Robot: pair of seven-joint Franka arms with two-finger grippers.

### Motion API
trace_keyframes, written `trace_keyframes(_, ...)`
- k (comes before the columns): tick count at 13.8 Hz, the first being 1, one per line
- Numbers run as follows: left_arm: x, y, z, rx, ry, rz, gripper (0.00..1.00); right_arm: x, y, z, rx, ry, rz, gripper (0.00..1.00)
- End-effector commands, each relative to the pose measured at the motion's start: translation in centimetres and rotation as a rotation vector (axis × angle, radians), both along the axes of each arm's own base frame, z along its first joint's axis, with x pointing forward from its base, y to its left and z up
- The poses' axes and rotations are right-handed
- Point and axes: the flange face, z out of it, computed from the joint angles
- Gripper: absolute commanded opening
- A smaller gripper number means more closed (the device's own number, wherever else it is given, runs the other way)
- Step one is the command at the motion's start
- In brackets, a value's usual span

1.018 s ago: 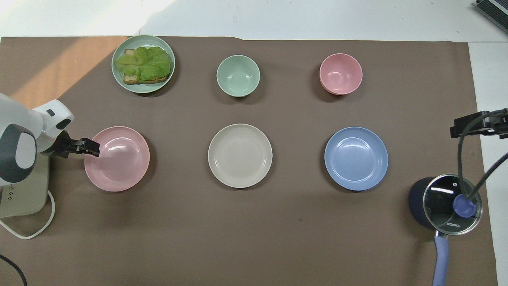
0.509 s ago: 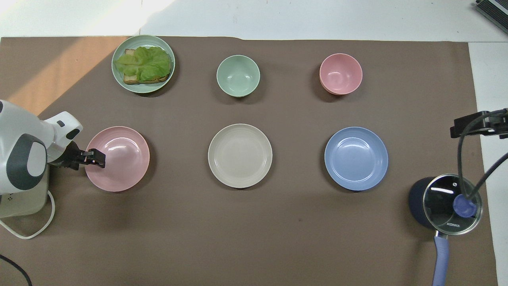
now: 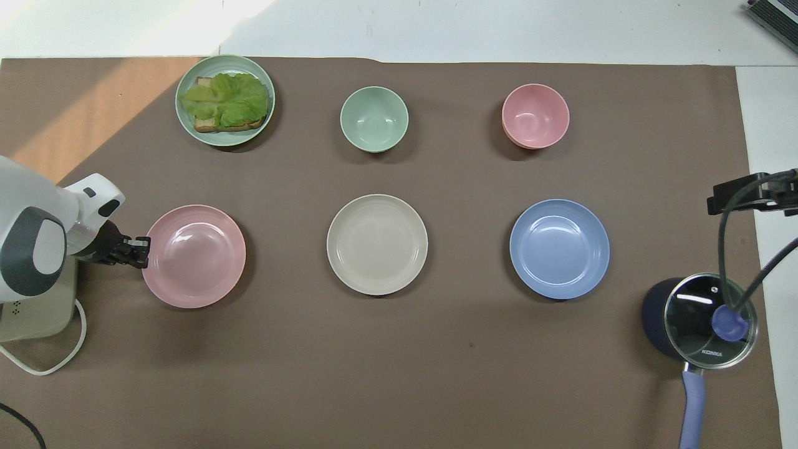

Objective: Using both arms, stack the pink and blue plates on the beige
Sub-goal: 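Lift the pink plate with the left gripper onto the beige plate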

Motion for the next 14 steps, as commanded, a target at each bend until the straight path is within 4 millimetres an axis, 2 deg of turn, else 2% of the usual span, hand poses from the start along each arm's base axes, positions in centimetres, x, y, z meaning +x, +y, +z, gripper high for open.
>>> trace_keyframes(1,0.8,-0.3,3.5,-0.049,0.034,0.029,0.0,0.0,0.0,-0.6,-0.004,-0.015,-0.018,1.0)
trace_keyframes(3,1.5,-1.0,6.0,-0.098,0.06,0.044,0.0,0.1,0.0,-0.8,-0.005,-0.024,-0.019,1.0)
trace_keyframes(5,1.8,-2.9,7.8,-0.145,0.075,0.1,0.0,0.0,0.1,-0.9,-0.005,-0.028,-0.017,1.0)
trace_keyframes(6,2.0,-5.3,8.4,-0.134,0.078,0.133,0.0,0.0,0.2,-0.9,-0.005,-0.035,-0.015,1.0)
trace_keyframes(9,1.7,-15.9,8.9,-0.074,0.068,0.192,0.0,0.0,0.2,-1.1,-0.005,-0.035,-0.012,1.0)
trace_keyframes(10,1.4,-18.8,8.9,-0.077,0.049,0.213,0.0,-0.1,0.2,-1.1,-0.005,-0.034,-0.01,1.0)
trace_keyframes(14,-0.8,-29.2,8.5,-0.102,-0.024,0.223,0.0,-0.1,0.0,-1.1,-0.005,-0.027,-0.008,1.0)
